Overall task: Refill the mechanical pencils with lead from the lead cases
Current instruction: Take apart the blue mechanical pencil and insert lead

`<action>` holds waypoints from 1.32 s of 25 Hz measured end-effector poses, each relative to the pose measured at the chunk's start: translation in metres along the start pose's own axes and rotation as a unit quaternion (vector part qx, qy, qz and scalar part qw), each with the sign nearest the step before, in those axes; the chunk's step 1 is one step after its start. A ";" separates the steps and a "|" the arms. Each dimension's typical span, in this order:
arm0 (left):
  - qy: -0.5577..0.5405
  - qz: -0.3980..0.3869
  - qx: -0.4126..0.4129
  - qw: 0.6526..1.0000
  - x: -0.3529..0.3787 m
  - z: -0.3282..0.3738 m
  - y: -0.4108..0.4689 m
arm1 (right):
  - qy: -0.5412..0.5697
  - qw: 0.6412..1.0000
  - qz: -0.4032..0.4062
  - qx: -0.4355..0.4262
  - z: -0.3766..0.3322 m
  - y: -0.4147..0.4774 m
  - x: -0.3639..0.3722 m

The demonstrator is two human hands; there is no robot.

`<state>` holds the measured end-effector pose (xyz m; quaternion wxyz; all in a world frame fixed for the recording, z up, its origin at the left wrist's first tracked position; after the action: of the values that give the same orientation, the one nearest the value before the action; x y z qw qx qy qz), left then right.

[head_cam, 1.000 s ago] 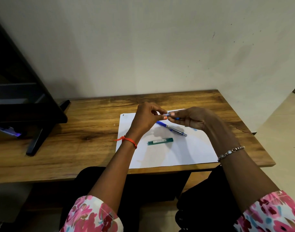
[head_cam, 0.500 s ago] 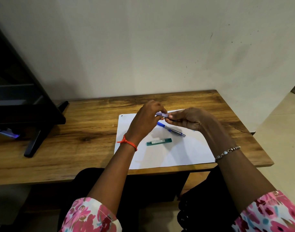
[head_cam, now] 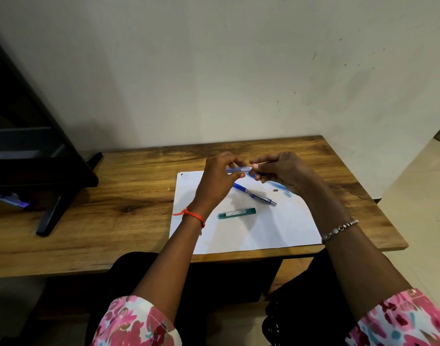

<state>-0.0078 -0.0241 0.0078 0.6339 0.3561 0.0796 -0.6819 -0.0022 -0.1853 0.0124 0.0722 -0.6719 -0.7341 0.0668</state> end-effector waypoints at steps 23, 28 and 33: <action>-0.304 -0.019 -0.216 0.928 0.001 -0.006 0.001 | -0.204 0.929 0.167 -0.259 -0.014 0.003 -0.019; -0.330 -0.075 -0.193 0.921 0.000 -0.001 0.002 | -0.259 0.924 0.107 -0.258 -0.015 0.001 -0.010; -0.298 -0.101 -0.178 0.933 0.001 0.002 0.001 | -0.231 0.943 0.069 -0.231 -0.018 -0.003 -0.005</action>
<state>-0.0080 -0.0264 0.0091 0.6092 0.0085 0.0426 -0.7918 -0.0012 -0.1909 0.0305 -0.2614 -0.6855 -0.6774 0.0534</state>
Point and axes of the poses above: each hand's wrist, its own y-axis towards the middle knuckle, its own x-axis out of the palm, z = x × y, the point moved 1 cm from there along y, towards the middle knuckle
